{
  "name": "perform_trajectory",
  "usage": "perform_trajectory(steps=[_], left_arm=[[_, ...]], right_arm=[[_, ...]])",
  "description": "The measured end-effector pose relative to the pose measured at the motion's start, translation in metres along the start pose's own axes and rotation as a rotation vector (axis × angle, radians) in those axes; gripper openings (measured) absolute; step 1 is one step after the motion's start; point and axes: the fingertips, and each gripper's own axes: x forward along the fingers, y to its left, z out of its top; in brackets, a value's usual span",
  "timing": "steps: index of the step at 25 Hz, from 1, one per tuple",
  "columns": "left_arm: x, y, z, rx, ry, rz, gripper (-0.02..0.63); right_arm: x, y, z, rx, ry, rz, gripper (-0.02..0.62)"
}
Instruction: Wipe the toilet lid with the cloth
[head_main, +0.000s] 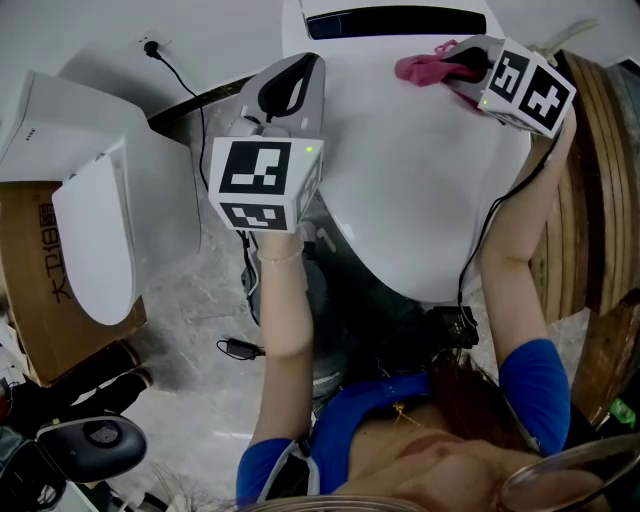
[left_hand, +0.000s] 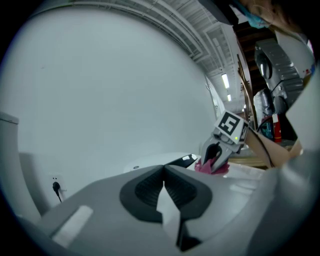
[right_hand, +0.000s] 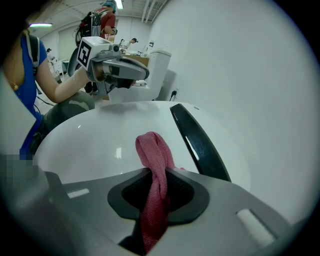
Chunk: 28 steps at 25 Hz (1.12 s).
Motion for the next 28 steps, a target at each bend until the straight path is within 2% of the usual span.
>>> perform_trajectory(steps=[7, 28], left_arm=[[-0.005, 0.007, 0.002, -0.004, -0.008, 0.015, 0.003], [-0.015, 0.019, 0.004, -0.019, -0.019, 0.039, 0.003]], right_arm=[[0.009, 0.009, 0.027, -0.041, -0.081, 0.045, 0.072], [0.023, 0.026, 0.069, -0.13, -0.082, 0.065, 0.074]])
